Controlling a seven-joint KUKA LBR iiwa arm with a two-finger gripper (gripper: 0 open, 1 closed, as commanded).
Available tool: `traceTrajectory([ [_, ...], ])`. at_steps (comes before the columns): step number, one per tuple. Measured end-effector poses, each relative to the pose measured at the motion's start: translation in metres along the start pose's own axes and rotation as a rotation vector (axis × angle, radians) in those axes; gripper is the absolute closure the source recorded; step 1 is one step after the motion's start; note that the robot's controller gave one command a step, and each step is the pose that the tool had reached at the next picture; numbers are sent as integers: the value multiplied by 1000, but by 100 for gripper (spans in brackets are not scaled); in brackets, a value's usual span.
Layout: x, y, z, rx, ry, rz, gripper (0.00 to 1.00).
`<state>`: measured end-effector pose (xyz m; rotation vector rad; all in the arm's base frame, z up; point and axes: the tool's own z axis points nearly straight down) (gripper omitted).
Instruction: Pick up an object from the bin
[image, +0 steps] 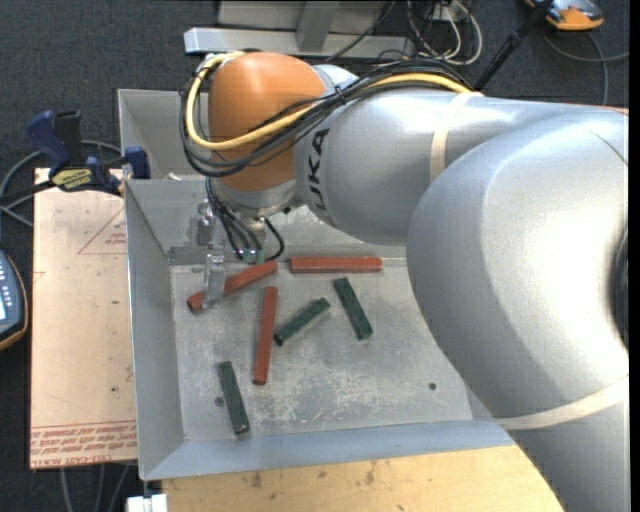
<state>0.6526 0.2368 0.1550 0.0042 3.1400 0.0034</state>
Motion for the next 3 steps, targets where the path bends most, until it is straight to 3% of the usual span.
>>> traceTrajectory([
  [1, 4, -50, 88, 3, 9, 197, 0],
  [2, 1, -49, 84, 0, -1, 195, 100],
  [3, 6, -68, -52, 0, -8, -97, 100],
])
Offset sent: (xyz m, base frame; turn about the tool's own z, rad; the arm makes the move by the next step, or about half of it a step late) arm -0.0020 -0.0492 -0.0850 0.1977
